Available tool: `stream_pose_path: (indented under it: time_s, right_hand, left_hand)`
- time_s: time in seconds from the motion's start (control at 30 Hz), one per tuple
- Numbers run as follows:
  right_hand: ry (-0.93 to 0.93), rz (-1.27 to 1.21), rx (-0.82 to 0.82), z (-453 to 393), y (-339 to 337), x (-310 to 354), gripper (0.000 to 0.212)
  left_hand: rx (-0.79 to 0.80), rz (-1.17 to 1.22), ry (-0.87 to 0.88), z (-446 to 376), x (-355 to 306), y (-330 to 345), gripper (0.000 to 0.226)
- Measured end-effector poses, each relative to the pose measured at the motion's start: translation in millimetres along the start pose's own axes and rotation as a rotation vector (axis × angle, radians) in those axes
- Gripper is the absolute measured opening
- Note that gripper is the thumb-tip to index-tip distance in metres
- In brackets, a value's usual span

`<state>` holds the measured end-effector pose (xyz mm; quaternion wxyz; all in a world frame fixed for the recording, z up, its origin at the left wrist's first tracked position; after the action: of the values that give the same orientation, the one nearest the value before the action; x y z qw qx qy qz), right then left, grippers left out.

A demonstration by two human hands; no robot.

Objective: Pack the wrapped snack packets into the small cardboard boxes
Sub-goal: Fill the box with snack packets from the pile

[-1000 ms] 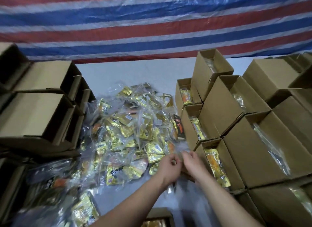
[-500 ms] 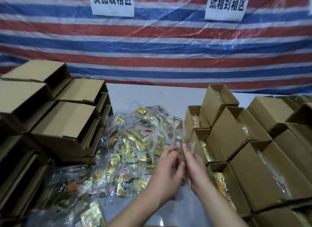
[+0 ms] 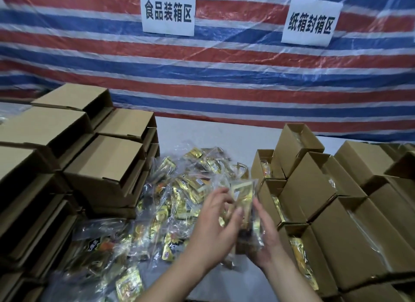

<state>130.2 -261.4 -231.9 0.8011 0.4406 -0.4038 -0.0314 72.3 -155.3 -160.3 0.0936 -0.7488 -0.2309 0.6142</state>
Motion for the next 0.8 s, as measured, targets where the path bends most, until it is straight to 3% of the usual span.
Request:
stream_pose_path:
  time_s: [0.13, 0.3, 0.43, 0.5, 0.57, 0.63, 0.7, 0.8]
  right_hand:
    - [-0.017, 0.052, 0.097, 3.4, 11.2, -1.7, 0.055]
    - [0.078, 0.11, 0.233, 8.5, 36.2, -14.3, 0.059]
    - [0.095, 0.248, 0.218, 14.8, 33.5, -9.9, 0.063]
    - [0.108, 0.359, 0.171, 21.5, 21.5, -8.6, 0.071]
    - [0.144, 0.513, 0.129, 29.6, 7.2, -8.9, 0.083]
    - [0.209, 0.718, 0.152, 37.7, -1.1, -11.8, 0.094]
    - [0.313, 0.975, 0.241, 44.1, -1.9, -19.1, 0.101]
    - [0.464, 1.343, 0.423, 46.1, 4.1, -37.8, 0.098]
  left_hand:
    - [0.111, -0.101, -0.093, -6.9, 15.9, -8.8, 0.068]
    - [0.259, -0.196, -0.086, -13.6, 20.5, -2.3, 0.066]
    - [0.337, -0.262, -0.083, -7.0, 26.1, -5.0, 0.065]
    - [0.368, -0.144, -0.138, 1.9, 38.1, -12.6, 0.067]
    - [0.348, 0.015, -0.261, 17.0, 64.5, -23.8, 0.068]
    - [0.372, 0.013, -0.376, 42.5, 98.0, -28.7, 0.058]
    - [0.494, -0.062, -0.481, 77.6, 136.3, -22.1, 0.047]
    - [0.711, -0.106, -0.621, 131.8, 182.1, -3.5, 0.049]
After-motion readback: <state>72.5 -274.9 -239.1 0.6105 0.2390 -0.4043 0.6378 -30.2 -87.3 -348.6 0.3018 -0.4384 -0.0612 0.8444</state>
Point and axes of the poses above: each hand's wrist, its own z-axis away from the middle knuckle, its own y-axis out of the palm, x = y × z, the point moved 7 cm from there along -z, towards the middle knuckle, and after that the axes turned 11 degrees about x, right-handed, at the moved point
